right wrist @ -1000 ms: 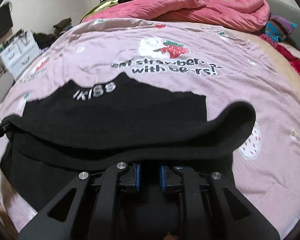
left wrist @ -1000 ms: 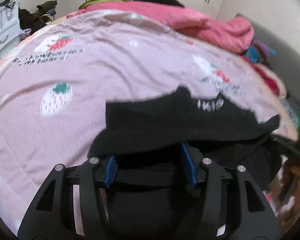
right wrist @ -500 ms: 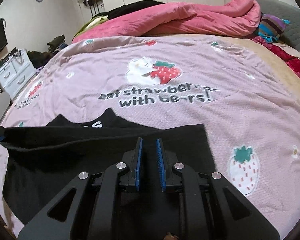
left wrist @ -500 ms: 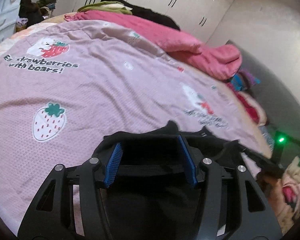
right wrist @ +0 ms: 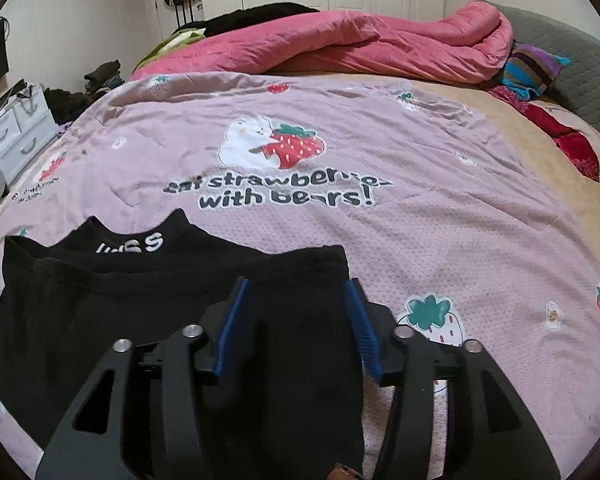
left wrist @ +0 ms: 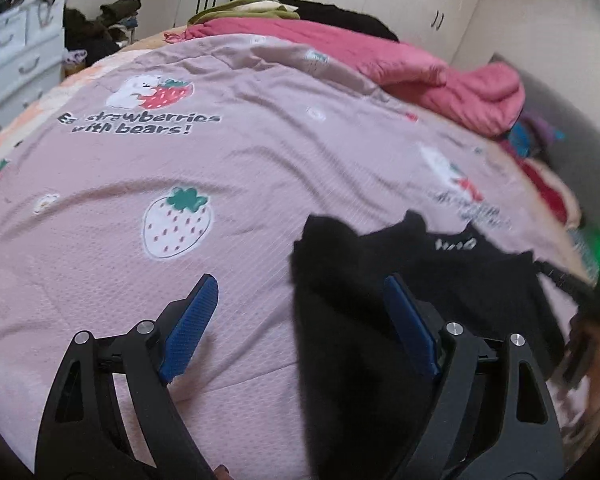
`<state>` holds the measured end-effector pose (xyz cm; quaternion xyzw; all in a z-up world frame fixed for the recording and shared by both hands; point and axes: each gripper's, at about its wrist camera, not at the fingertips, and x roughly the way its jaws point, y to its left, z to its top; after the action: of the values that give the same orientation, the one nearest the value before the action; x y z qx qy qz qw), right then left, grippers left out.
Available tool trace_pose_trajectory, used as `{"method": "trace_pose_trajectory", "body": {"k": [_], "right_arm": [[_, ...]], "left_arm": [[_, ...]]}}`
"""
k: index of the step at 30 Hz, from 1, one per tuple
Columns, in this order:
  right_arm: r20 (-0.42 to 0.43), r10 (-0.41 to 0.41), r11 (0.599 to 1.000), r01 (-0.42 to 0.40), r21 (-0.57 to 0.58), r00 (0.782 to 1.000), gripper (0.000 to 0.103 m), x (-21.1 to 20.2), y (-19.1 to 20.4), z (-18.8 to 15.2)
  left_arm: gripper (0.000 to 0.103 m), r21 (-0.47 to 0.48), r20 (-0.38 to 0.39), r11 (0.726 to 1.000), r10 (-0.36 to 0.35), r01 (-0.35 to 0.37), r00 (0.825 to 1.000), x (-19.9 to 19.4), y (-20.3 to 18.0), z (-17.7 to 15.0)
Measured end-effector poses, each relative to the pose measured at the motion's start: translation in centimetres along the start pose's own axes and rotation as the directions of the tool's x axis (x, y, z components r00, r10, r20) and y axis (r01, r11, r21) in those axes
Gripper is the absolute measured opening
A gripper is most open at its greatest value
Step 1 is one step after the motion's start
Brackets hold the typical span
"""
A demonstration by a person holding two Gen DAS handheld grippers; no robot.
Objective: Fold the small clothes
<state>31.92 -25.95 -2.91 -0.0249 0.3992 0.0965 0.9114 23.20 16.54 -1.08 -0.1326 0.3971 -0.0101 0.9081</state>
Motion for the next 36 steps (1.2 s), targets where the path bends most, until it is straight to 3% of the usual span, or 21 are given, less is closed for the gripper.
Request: {"method": "trace_pose_trajectory", "body": {"k": [5,7,8,10,11,12,14,22,29,36], "right_arm": [[-0.034,0.016,1.000,-0.015,0.020,0.999,0.047,1.7,-0.5,-0.1],[-0.040,0.023,0.999,-0.022,0.024,0.999,0.026,1.9,-0.5,-0.2],[-0.038,0.030,0.999,-0.029,0.024,0.999,0.023,1.8,-0.5,-0.2],[-0.030,0.053,0.998,-0.052,0.033,0.998,0.013,1.5,-0.7,-0.1],[-0.021,0.065,0.997,-0.064,0.045,0.998,0.011,1.2,-0.9,-0.1],[-0.013,0.071,0.996,-0.070,0.054,0.997,0.009,1.0,-1.0,0.0],[0.005,0.081,0.994,-0.081,0.068,0.997,0.009,0.4,-1.1,0.3],[0.122,0.148,0.971,-0.167,0.169,0.981,0.008,-1.8,-3.1,2.0],[0.087,0.143,0.965,-0.158,0.208,0.986,0.008,0.3,-3.8,1.6],[0.041,0.069,0.984,-0.075,0.164,0.997,0.009,1.3,-2.8,0.8]], "left_arm": [[0.072,-0.026,-0.020,0.999,-0.030,0.029,0.999,1.8,0.4,0.0],[0.065,-0.022,-0.021,0.999,-0.034,0.033,0.999,2.7,0.1,0.2],[0.059,-0.020,-0.020,0.999,-0.039,0.038,0.999,3.0,-0.1,0.2],[0.037,-0.003,-0.021,0.999,-0.052,0.052,0.998,3.3,-0.7,0.1],[0.016,0.010,-0.028,0.998,-0.056,0.056,0.998,3.5,-1.1,0.0],[0.008,0.031,-0.036,0.998,-0.048,0.049,0.998,3.6,-1.5,-0.1],[0.005,0.066,-0.021,0.998,-0.019,0.021,1.000,3.4,-2.3,-0.1],[0.004,0.003,0.091,0.999,-0.050,0.050,0.995,0.9,-1.3,1.6],[0.004,0.005,0.024,1.000,0.004,-0.004,1.000,3.6,-1.1,1.3],[0.011,0.005,-0.022,0.999,0.039,-0.039,0.999,4.3,-0.9,0.6]]}}
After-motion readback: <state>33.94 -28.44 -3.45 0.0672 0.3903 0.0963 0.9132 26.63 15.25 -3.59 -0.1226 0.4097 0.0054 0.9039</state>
